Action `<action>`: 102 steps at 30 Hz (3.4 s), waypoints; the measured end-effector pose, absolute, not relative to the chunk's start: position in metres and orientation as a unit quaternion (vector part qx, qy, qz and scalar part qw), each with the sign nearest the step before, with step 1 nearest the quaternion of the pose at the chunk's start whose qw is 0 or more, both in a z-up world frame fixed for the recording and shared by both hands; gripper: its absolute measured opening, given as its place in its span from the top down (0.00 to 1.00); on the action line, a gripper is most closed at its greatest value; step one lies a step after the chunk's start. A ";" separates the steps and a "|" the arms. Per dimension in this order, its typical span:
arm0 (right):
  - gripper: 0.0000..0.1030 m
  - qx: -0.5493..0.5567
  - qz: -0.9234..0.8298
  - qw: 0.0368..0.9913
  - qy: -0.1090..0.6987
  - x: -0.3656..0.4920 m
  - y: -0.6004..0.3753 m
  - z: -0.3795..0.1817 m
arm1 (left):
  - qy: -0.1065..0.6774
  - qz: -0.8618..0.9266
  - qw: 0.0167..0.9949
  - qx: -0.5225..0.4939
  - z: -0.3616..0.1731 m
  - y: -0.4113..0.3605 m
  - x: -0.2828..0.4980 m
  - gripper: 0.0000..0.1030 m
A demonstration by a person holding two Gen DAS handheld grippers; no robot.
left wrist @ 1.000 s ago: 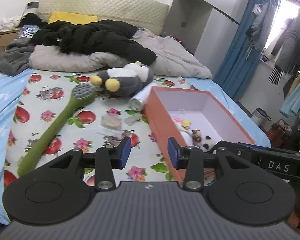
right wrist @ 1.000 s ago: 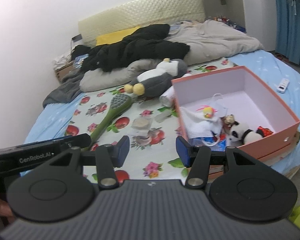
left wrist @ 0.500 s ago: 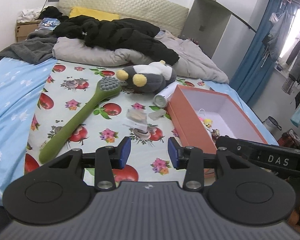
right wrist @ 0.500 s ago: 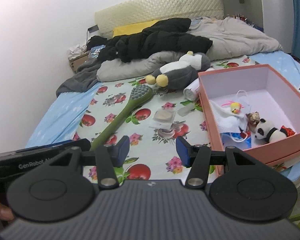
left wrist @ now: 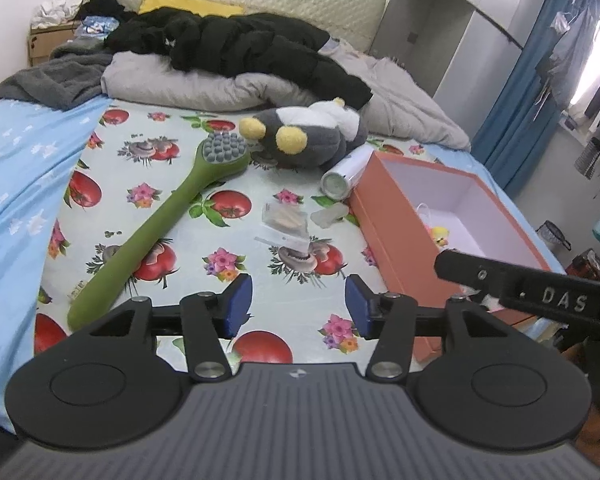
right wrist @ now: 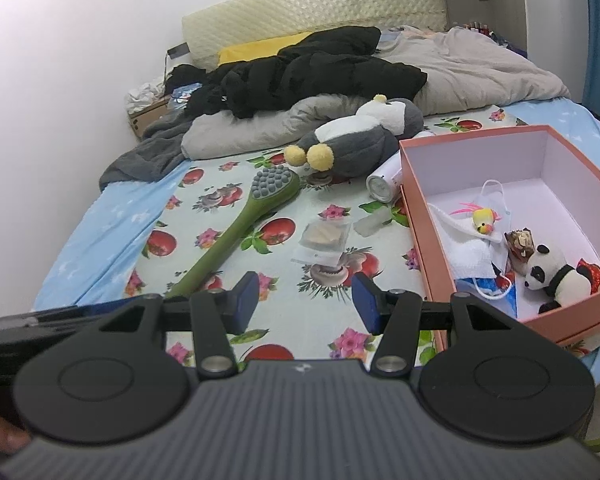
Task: Organize soft objects
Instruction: 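Grasp the small clear plastic piece with the right tool, then grasp the clear sponge bag with the left tool while the right tool holds the clear piece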
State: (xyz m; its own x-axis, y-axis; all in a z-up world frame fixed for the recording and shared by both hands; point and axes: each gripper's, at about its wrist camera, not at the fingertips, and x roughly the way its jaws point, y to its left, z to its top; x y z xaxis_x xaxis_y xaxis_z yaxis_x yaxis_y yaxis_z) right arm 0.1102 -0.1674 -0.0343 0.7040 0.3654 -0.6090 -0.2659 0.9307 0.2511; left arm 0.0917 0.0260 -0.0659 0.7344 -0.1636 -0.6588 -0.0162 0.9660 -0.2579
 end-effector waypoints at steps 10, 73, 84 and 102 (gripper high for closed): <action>0.47 0.060 0.167 0.916 0.359 0.161 -0.157 -0.058 | 0.384 -0.036 0.915 -0.121 -0.116 0.041 0.152 0.40; 0.92 0.037 0.060 0.906 0.418 0.359 -0.112 -0.191 | 0.384 -0.042 0.913 -0.130 -0.241 0.043 0.317 0.92; 0.92 0.018 0.104 0.901 0.421 0.303 -0.103 -0.170 | 0.388 -0.036 0.908 -0.155 -0.224 0.057 0.256 0.92; 0.92 -0.040 0.143 0.876 0.459 0.178 -0.108 -0.160 | 0.431 -0.030 0.885 -0.173 -0.206 0.063 0.120 0.92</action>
State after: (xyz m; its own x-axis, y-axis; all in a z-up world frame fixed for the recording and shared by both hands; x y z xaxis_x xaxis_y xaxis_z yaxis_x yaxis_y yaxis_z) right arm 0.1782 -0.1083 -0.1599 0.5373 0.2137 -0.8158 -0.2872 0.9559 0.0613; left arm 0.1204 0.0634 -0.2057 0.6275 -0.2013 -0.7521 -0.0960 0.9386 -0.3313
